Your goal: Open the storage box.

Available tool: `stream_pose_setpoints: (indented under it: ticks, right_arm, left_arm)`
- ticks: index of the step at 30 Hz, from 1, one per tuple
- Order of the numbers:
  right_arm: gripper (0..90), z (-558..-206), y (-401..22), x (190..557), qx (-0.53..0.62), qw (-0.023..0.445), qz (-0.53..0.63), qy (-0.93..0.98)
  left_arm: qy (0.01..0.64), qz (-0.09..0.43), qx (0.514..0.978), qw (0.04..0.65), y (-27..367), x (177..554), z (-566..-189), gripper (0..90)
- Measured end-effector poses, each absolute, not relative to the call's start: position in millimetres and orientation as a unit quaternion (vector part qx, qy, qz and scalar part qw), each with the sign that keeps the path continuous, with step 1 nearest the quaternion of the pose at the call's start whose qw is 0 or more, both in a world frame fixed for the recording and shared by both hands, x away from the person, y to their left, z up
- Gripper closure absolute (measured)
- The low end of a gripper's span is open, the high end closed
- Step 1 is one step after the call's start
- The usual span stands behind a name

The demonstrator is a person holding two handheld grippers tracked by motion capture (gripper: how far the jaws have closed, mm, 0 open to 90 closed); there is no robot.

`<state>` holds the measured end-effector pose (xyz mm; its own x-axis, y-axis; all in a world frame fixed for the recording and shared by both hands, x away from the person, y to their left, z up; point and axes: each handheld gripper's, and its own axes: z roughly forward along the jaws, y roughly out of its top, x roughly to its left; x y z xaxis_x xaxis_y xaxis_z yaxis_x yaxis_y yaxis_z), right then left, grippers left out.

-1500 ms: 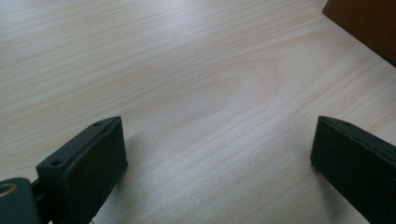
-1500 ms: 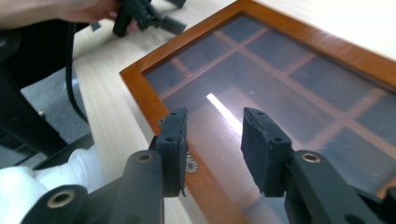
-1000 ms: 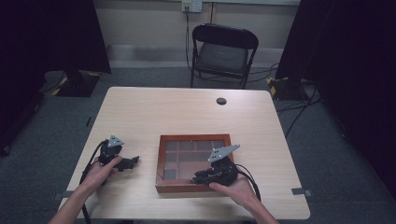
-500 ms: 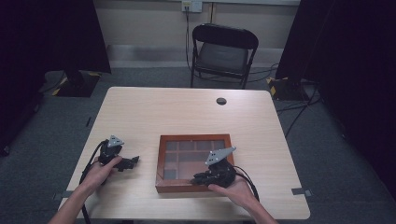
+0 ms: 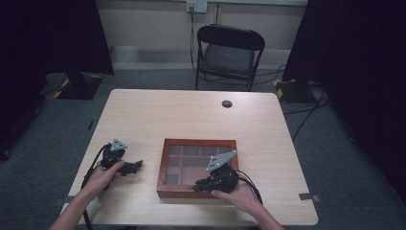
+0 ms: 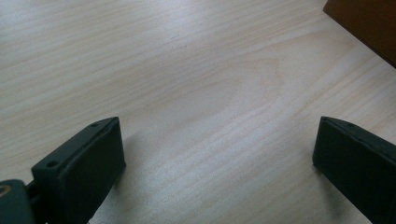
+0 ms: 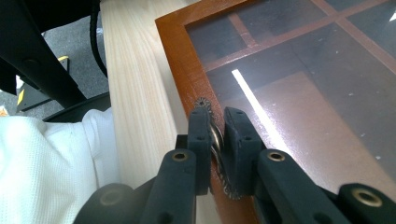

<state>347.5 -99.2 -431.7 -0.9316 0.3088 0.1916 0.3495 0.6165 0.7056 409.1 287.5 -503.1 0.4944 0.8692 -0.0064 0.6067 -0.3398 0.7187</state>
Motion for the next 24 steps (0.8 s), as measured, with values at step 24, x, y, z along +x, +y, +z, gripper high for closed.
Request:
stream_pose_setpoints:
  ticks: [24]
  right_arm:
    - [82.0, -412, -104, 351, -0.184, 0.030, -0.424, -0.886]
  left_arm:
    - [0.465, 0.192, 0.794, 0.341, 287, 409, -503, 1.4]
